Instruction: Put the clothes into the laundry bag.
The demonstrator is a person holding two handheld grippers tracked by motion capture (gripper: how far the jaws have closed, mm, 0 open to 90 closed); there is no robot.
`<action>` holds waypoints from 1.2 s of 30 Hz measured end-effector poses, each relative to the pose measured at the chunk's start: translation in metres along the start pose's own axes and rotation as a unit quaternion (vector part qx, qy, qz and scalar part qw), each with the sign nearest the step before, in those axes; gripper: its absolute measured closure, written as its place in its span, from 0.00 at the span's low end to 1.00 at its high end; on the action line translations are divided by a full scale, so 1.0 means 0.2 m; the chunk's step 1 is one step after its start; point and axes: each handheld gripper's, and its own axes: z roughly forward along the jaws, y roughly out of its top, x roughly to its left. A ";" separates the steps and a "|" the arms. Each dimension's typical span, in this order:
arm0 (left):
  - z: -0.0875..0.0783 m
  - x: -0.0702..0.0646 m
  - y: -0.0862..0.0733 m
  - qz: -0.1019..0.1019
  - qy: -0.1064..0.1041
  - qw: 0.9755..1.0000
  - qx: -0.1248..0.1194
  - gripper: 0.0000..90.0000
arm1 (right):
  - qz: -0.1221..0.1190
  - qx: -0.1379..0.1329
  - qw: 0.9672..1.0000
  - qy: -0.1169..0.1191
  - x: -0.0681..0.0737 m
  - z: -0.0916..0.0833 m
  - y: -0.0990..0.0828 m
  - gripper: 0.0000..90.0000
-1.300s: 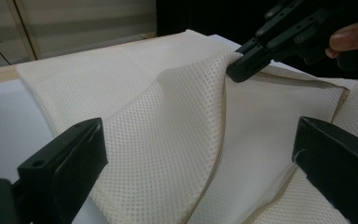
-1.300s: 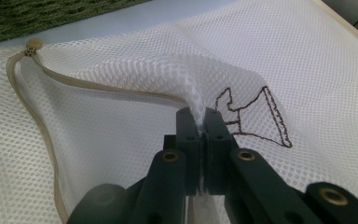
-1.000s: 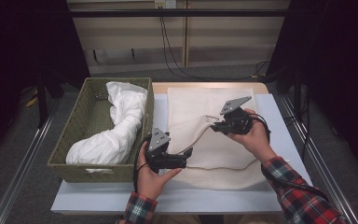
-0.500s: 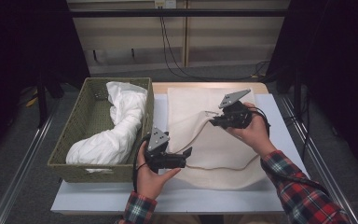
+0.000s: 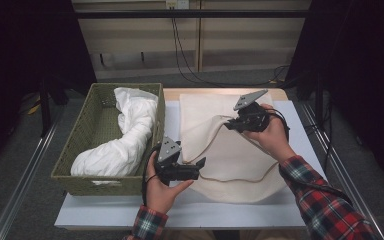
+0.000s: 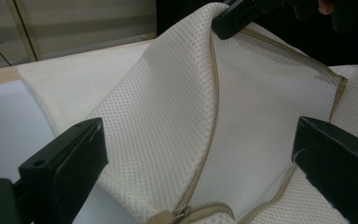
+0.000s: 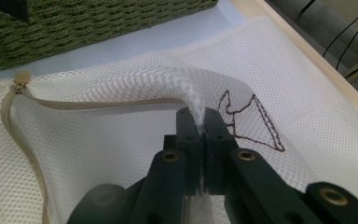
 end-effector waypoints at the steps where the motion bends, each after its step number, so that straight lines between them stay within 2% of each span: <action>1: 0.00 0.00 0.00 -0.001 -0.001 1.000 -0.001 0.04 | -0.002 -0.003 1.000 0.004 -0.01 -0.01 0.01 0.98; 4: 0.00 0.00 0.00 0.003 0.004 1.000 0.005 0.04 | 0.000 -0.003 1.000 0.002 -0.02 -0.01 0.02 0.98; 7: 0.01 0.00 -0.01 -0.003 0.003 1.000 0.006 0.03 | 0.001 -0.004 1.000 -0.005 -0.03 -0.02 0.03 0.98; 10: 0.01 0.00 -0.01 0.001 0.000 1.000 0.007 0.04 | -0.002 -0.007 1.000 -0.003 -0.03 -0.02 0.04 0.98; 11: 0.01 -0.01 -0.01 -0.001 0.005 1.000 0.007 0.04 | -0.003 -0.005 1.000 -0.003 -0.04 -0.03 0.05 0.98; 14: 0.01 -0.01 0.00 -0.004 0.000 1.000 0.005 0.03 | -0.004 -0.008 1.000 -0.003 -0.04 -0.03 0.05 0.98; 15: 0.01 -0.02 0.01 0.003 0.005 1.000 0.009 0.03 | -0.003 -0.007 1.000 -0.006 -0.05 -0.04 0.05 0.98; 21: 0.01 -0.02 0.02 0.002 0.002 1.000 0.009 0.03 | 0.004 -0.018 1.000 -0.001 -0.07 -0.06 0.03 0.98; 23: 0.02 -0.03 0.03 -0.008 0.000 1.000 0.006 0.03 | 0.004 -0.018 1.000 -0.004 -0.07 -0.07 0.03 0.98; 24: 0.01 -0.03 0.03 -0.002 0.004 1.000 0.006 0.03 | 0.004 -0.018 1.000 -0.004 -0.07 -0.07 0.03 0.98; 25: 0.01 -0.03 0.04 -0.006 0.003 1.000 0.005 0.03 | 0.006 -0.021 1.000 -0.005 -0.07 -0.07 0.03 0.98; 30: 0.00 -0.04 0.11 0.003 0.004 1.000 0.010 0.03 | 0.002 -0.017 1.000 -0.004 -0.07 -0.08 0.02 0.98; 31: -0.01 -0.03 0.14 0.009 0.006 1.000 0.009 0.03 | 0.001 -0.017 1.000 -0.002 -0.07 -0.08 0.02 0.98; 33: -0.01 -0.02 0.17 0.007 0.012 1.000 0.016 0.03 | 0.005 -0.016 1.000 -0.004 -0.06 -0.08 0.02 0.98; 36: 0.00 0.00 0.20 0.010 0.008 1.000 0.016 0.02 | 0.005 -0.013 1.000 -0.004 -0.06 -0.08 0.02 0.98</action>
